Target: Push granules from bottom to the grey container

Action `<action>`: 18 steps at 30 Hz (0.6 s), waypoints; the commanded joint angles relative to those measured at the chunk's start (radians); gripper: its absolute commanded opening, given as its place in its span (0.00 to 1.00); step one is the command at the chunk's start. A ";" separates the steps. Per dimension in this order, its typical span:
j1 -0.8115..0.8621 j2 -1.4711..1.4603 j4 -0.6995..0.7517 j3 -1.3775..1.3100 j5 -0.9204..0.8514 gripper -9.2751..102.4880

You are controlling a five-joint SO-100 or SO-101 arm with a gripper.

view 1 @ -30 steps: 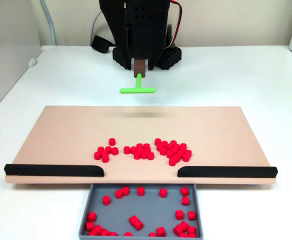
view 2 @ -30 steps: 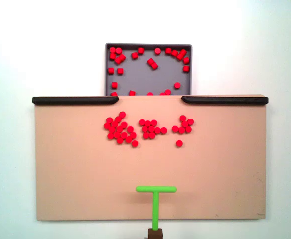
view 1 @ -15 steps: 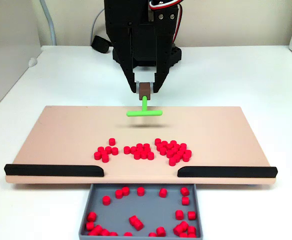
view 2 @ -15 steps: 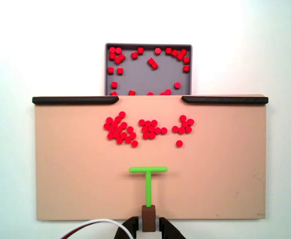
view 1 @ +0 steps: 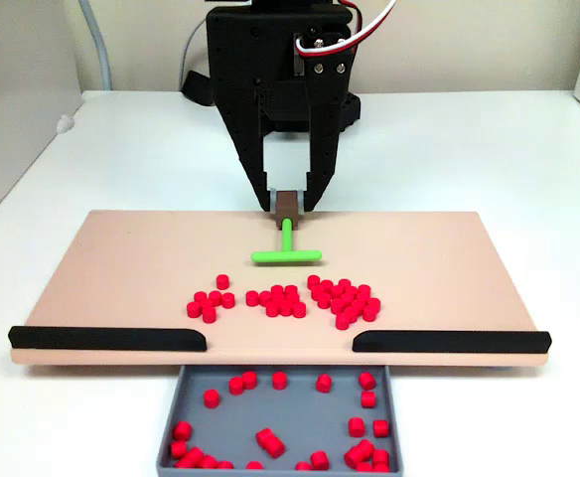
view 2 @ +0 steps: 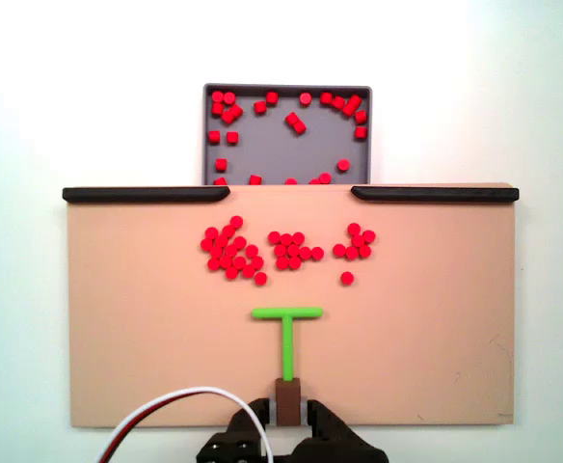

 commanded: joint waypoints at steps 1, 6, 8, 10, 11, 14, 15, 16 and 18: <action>0.012 -0.017 -0.035 -0.005 0.014 0.08; 0.018 -0.049 -0.060 -0.006 0.003 0.08; 0.021 -0.058 -0.060 -0.008 0.000 0.08; 0.023 -0.072 -0.060 -0.015 0.000 0.08; 0.023 -0.080 -0.061 -0.018 -0.002 0.08; 0.023 -0.094 -0.066 -0.023 -0.009 0.08; 0.023 -0.095 -0.072 -0.023 -0.009 0.08; 0.023 -0.098 -0.081 -0.023 -0.009 0.08; 0.023 -0.115 -0.083 -0.037 -0.011 0.08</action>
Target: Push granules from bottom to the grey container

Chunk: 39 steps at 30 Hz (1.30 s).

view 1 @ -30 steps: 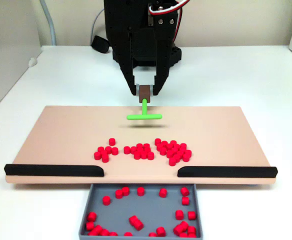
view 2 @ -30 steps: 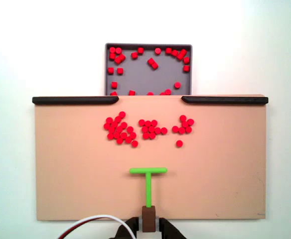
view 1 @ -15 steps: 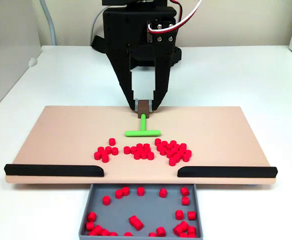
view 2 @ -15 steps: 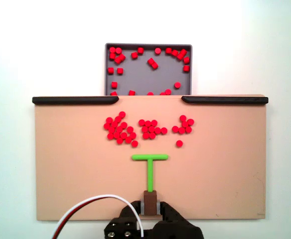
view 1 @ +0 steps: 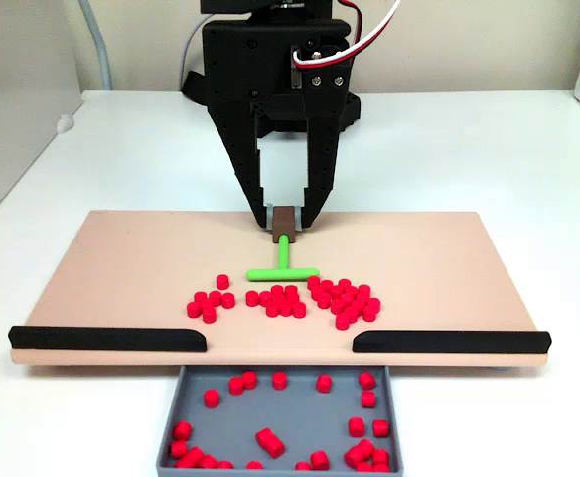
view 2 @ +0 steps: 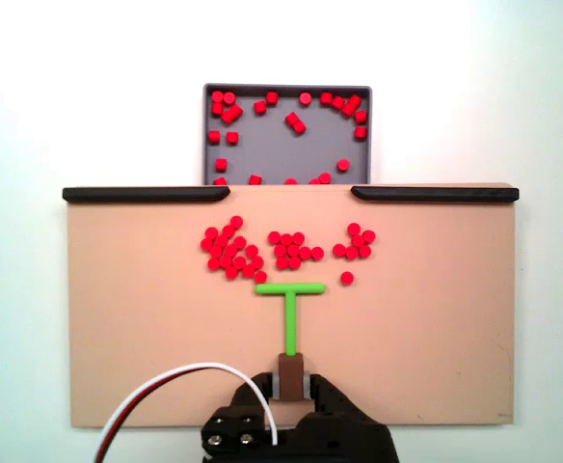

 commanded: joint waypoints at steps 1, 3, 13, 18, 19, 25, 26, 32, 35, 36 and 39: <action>0.003 -0.043 -0.006 -0.021 -0.009 0.08; 0.003 -0.067 -0.006 -0.044 -0.005 0.08; 0.008 -0.193 -0.006 -0.164 0.002 0.08; 0.008 -0.256 -0.006 -0.233 0.002 0.08; 0.009 -0.270 -0.006 -0.249 0.002 0.08; 0.015 -0.353 -0.006 -0.344 0.002 0.08; 0.015 -0.367 -0.006 -0.357 0.002 0.08; 0.018 -0.443 -0.003 -0.449 0.008 0.08; 0.018 -0.462 0.005 -0.482 0.012 0.08; 0.018 -0.463 0.005 -0.489 0.014 0.08; 0.017 -0.459 0.006 -0.517 0.018 0.08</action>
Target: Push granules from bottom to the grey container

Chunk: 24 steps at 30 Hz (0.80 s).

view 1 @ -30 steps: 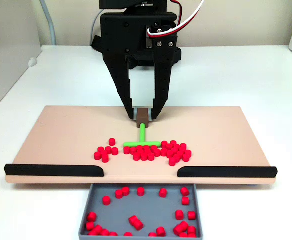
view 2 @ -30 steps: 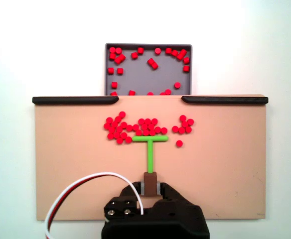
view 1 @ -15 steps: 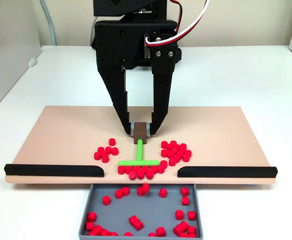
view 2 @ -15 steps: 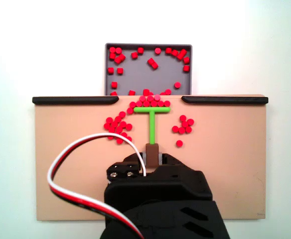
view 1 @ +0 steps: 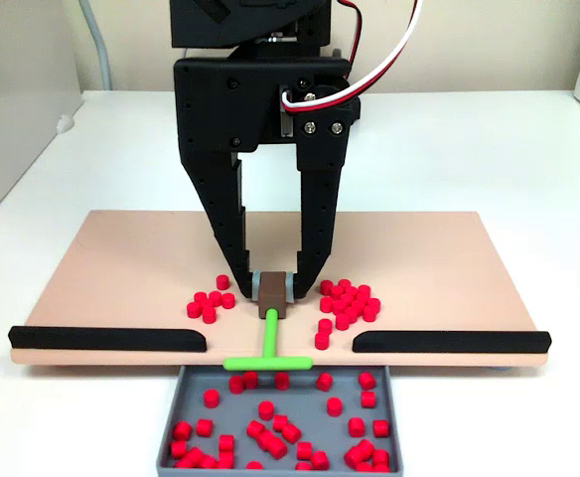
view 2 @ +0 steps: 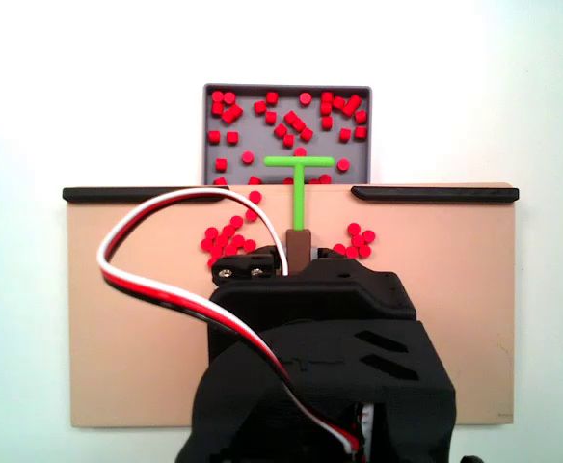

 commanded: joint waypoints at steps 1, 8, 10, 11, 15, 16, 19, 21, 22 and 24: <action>0.003 -0.025 -0.002 -0.031 0.021 0.08; -0.005 -0.003 0.124 -0.170 0.038 0.08; -0.006 0.025 0.176 -0.192 0.037 0.08; -0.006 0.044 0.201 -0.195 0.035 0.08; -0.006 0.149 0.342 -0.193 0.021 0.08; -0.005 0.179 0.382 -0.183 0.018 0.08; -0.017 0.258 0.485 -0.172 0.029 0.08; -0.032 0.311 0.525 -0.158 0.046 0.08; -0.041 0.345 0.528 -0.138 0.055 0.08; -0.057 0.417 0.528 -0.084 0.064 0.08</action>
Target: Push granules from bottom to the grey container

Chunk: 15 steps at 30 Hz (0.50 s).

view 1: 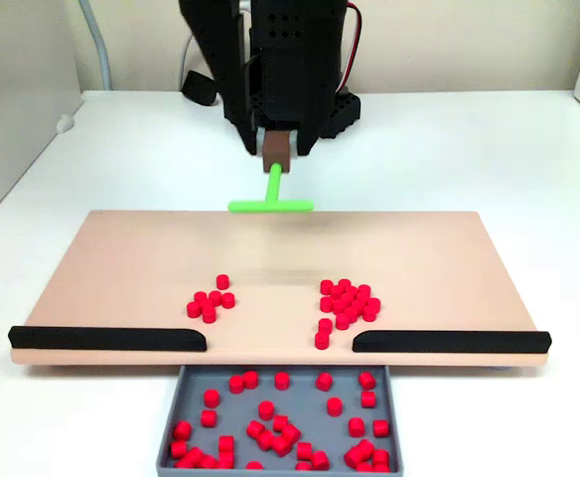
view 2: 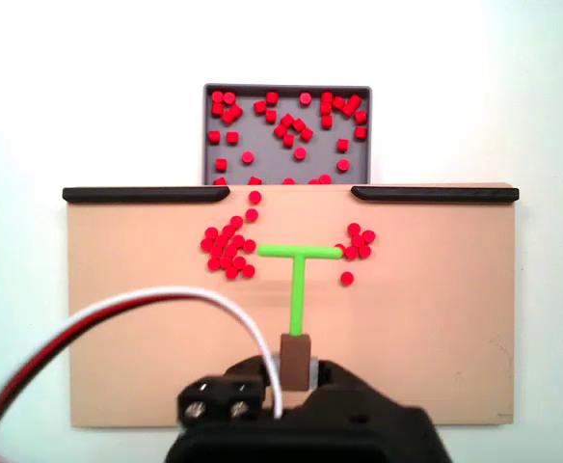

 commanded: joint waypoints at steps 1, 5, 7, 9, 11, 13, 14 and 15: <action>-0.026 0.160 0.009 0.077 0.018 0.08; -0.031 0.321 0.009 0.219 0.002 0.08; -0.025 0.397 0.009 0.293 -0.009 0.08; -0.020 0.460 0.009 0.348 -0.017 0.08; -0.012 0.517 0.009 0.411 -0.031 0.08; -0.005 0.558 0.008 0.462 -0.038 0.08; -0.003 0.575 0.008 0.479 -0.038 0.08; -0.003 0.586 0.008 0.489 -0.037 0.08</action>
